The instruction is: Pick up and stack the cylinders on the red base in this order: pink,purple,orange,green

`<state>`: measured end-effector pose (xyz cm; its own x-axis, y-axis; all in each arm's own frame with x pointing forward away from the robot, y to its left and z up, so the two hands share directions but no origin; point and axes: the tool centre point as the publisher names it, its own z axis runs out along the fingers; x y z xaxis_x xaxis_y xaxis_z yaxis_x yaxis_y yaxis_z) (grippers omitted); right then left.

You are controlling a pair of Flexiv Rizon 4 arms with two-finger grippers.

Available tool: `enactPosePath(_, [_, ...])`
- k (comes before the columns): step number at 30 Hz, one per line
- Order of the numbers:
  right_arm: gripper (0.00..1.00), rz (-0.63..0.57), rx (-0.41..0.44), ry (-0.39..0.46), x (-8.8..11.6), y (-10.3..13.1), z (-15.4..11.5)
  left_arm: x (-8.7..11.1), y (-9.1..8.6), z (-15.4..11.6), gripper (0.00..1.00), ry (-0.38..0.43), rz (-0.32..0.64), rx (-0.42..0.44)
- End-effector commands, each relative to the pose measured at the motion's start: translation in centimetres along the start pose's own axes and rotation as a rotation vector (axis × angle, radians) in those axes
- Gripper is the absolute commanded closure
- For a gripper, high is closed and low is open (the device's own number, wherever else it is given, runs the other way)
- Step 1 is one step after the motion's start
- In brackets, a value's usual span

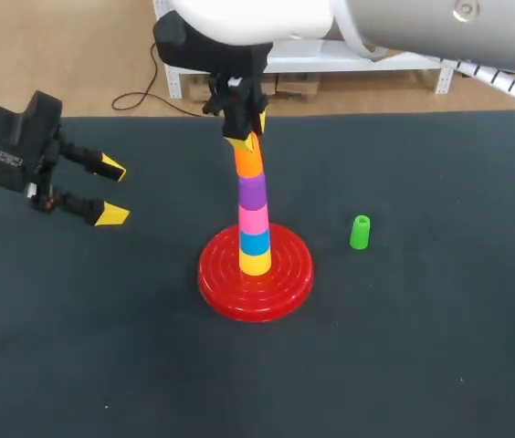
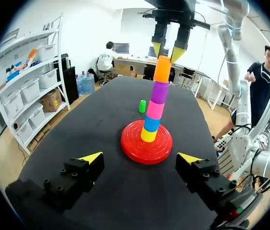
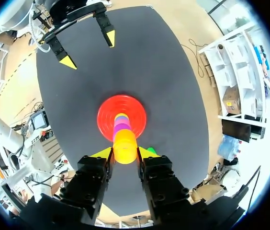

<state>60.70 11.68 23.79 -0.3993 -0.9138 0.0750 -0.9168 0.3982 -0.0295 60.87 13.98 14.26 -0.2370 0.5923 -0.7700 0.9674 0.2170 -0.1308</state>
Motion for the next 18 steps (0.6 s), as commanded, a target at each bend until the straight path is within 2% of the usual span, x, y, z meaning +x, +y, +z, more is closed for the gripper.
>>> enactPosePath(1, [1.00,0.002,-0.003,-0.006,0.49,0.10,0.46,0.11,-0.01,0.02,0.00,-0.003,0.002,-0.001])
enactPosePath(12, [1.00,0.005,-0.008,-0.016,0.82,0.21,0.27,0.11,-0.01,0.02,0.00,-0.003,0.002,-0.001])
enactPosePath(18, [1.00,0.011,-0.011,-0.009,0.72,0.20,1.10,0.11,-0.01,0.02,0.00,-0.003,0.002,-0.001])
